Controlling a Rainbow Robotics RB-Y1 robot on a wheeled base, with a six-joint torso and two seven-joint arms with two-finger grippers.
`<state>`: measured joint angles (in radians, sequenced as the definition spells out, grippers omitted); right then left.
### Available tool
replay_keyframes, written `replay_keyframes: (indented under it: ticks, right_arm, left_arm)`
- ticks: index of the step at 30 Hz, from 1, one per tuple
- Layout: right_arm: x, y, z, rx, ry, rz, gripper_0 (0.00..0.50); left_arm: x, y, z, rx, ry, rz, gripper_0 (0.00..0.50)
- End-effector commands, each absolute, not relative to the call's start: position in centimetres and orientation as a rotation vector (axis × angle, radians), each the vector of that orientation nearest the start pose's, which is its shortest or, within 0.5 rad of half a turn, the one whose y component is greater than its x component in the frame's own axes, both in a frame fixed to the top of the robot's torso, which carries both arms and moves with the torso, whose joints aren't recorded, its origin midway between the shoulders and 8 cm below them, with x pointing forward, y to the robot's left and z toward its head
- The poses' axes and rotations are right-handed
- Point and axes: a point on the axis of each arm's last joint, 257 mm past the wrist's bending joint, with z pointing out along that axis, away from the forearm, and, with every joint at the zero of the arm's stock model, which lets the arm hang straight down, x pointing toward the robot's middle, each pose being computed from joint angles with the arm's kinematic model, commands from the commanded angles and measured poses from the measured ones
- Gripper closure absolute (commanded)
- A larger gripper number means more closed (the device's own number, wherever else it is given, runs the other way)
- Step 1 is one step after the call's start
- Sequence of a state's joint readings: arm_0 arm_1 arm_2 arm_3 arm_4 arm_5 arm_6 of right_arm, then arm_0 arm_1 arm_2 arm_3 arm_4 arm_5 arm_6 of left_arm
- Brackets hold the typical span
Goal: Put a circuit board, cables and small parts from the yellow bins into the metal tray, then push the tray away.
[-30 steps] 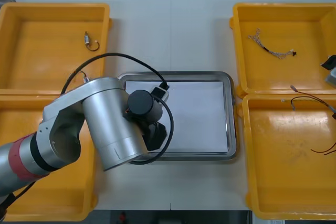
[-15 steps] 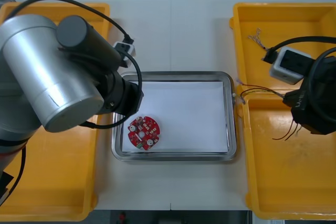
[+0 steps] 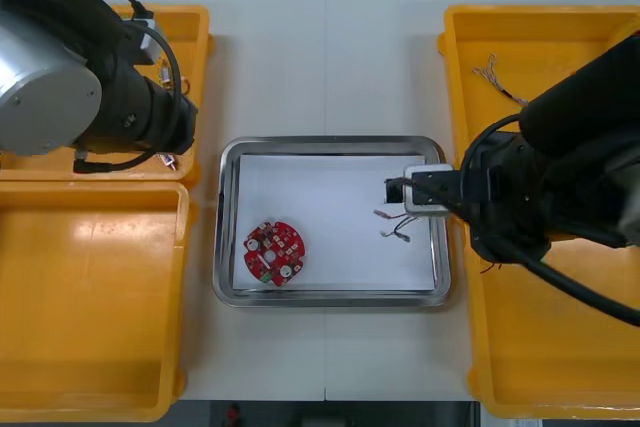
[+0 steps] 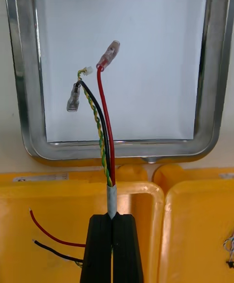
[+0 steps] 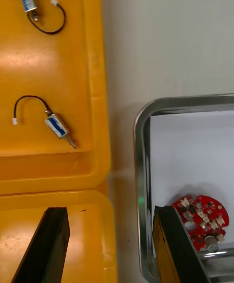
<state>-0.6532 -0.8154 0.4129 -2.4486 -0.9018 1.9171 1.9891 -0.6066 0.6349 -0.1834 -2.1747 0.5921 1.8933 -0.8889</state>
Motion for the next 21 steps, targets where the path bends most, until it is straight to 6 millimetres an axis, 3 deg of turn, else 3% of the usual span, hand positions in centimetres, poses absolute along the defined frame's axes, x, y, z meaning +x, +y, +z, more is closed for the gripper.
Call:
replay_keyframes:
  ticks: [1, 11, 21]
  right_arm:
    - [36.7, -13.3, -14.6, -1.969, 1.841, -0.389, 0.5]
    - [37.8, -10.3, -17.6, -1.99, 1.845, -0.359, 0.5]
    - [39.0, -8.8, -20.0, -1.986, 1.84, -0.429, 0.5]
  left_arm:
    - [48.7, 23.3, -7.7, -0.006, 2.431, -0.002, 0.0]
    - [51.5, 26.0, -7.5, -0.185, 2.524, -0.062, 0.0]
    - [52.5, 28.7, -7.6, -0.388, 2.654, -0.167, 0.0]
